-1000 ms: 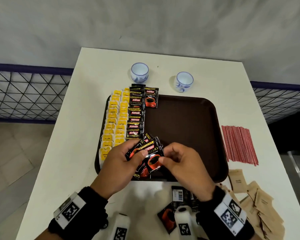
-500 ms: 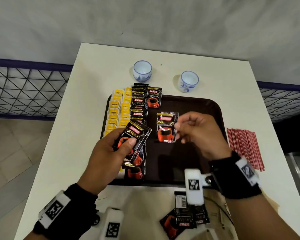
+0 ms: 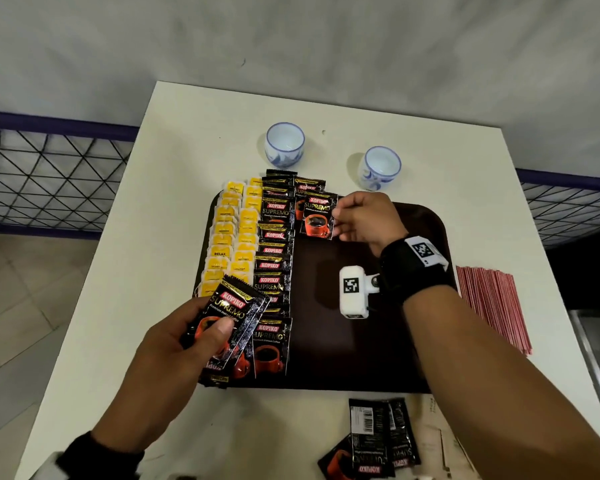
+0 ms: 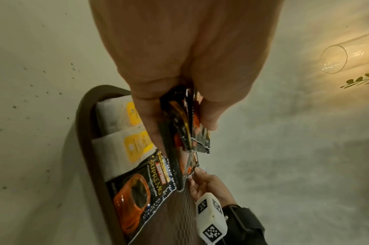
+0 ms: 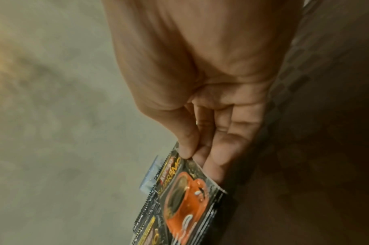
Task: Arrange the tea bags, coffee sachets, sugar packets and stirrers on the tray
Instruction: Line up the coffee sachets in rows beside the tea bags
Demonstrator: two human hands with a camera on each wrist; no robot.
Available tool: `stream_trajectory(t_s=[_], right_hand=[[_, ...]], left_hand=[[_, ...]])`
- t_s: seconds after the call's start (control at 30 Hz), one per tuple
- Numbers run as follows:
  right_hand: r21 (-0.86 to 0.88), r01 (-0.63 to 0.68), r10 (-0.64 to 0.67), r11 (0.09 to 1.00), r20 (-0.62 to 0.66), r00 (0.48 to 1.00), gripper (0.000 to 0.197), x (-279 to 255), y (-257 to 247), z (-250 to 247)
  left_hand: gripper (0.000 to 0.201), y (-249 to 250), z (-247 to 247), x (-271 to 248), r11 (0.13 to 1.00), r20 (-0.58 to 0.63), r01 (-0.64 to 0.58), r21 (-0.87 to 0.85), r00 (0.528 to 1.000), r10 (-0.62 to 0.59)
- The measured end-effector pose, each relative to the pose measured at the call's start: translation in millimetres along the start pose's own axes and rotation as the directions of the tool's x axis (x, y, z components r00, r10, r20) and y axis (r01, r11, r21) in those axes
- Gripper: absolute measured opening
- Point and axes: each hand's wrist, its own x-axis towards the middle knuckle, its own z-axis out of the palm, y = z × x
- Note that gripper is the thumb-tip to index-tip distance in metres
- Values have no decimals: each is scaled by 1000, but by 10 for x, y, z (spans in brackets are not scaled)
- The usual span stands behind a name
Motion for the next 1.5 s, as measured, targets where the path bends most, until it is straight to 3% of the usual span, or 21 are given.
stream_trajectory(t_s=[0.1,0.5,0.6,0.97,1.1,1.17,1.3,1.5], right_hand=[[-6,-2,2,1000,-6,1000,16,39,-23,53],[-35,-37,35,999,-41,999,14,87,6,153],[-53,-35,32,998,-59,998,13,113,14,171],[-128,-36,21,991,-119,993,5,147,39,239],[-164,65,-97,984,-191,977,7,-102,-15,182],[-82,119,-127,989,-99,987,7,-425,-27,203],[82,67,-83,994,219,972,12,-1124,148,321],[291,103,-182,951,259,949,14,-1437,364,452]], left_hand=[[26,-11,-2,-16,1000,2,10,-11,1000,-10],[23,-64,24,-32,1000,11,26,-17,1000,-26],[35,-91,25,-35,999,22,30,-22,999,-29],[37,-70,36,-19,1000,28,9,-21,1000,-8],[29,-38,74,9,999,21,-15,-42,1000,16],[24,16,125,18,998,17,-41,-42,999,42],[19,67,288,64,995,-9,-82,-56,997,82],[22,97,564,48,995,15,-74,-70,997,75]])
